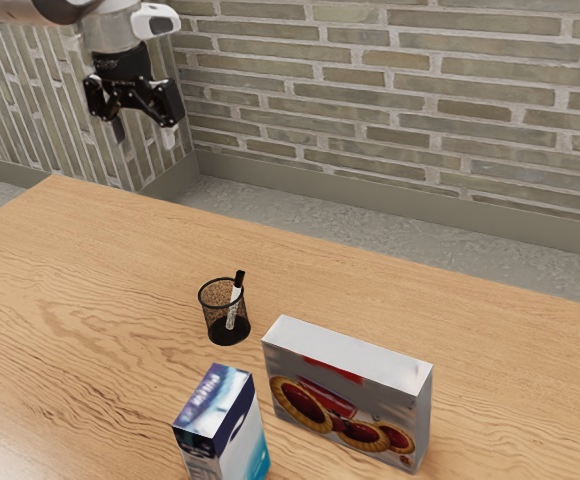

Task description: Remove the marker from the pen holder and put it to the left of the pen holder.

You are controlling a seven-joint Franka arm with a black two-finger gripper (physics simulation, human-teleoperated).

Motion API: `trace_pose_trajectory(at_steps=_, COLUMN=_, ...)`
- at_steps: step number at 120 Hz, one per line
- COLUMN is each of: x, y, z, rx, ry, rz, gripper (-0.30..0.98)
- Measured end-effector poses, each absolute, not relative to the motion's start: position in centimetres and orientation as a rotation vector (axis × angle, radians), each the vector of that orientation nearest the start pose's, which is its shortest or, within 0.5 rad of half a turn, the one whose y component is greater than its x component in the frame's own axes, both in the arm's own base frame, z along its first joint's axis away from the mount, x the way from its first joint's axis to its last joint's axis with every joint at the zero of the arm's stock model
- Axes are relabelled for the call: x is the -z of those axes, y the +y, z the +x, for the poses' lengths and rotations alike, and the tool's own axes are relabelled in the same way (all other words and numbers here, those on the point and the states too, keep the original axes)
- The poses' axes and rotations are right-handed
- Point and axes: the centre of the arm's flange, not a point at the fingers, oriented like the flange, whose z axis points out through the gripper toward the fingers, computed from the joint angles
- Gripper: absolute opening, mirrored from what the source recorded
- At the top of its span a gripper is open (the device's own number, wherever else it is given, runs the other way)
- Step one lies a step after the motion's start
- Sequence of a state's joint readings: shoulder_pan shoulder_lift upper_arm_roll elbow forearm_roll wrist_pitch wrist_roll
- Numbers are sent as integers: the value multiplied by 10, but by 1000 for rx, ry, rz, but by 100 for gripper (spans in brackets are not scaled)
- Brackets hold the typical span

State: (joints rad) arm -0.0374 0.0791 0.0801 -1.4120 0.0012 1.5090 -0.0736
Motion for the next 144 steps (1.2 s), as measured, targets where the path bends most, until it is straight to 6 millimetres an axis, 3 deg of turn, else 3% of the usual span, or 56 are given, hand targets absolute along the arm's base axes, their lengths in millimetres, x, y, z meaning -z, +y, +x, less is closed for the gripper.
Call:
trace_pose_trajectory(at_steps=44, x=-646, y=18, z=576, rx=2, ry=-187, rz=-3130, gripper=69)
trace_pose_trajectory(at_steps=58, x=-632, y=-5, z=593, rx=-13, ry=-126, rz=-3119, gripper=69)
trace_pose_trajectory(at_steps=62, x=-621, y=-14, z=592, rx=-28, ry=-101, rz=-3111, gripper=69)
trace_pose_trajectory(at_steps=75, x=-553, y=-31, z=585, rx=-173, ry=-59, rz=-3087, gripper=69)
trace_pose_trajectory(at_steps=90, x=-502, y=-45, z=591, rx=-248, ry=-32, rz=-3072, gripper=69)
trace_pose_trajectory(at_steps=121, x=-428, y=-55, z=602, rx=-361, ry=3, rz=-3048, gripper=69)
trace_pose_trajectory(at_steps=133, x=-424, y=-65, z=608, rx=-315, ry=48, rz=-3044, gripper=69)
trace_pose_trajectory(at_steps=144, x=-417, y=-67, z=638, rx=-257, ry=58, rz=-3056, gripper=69)
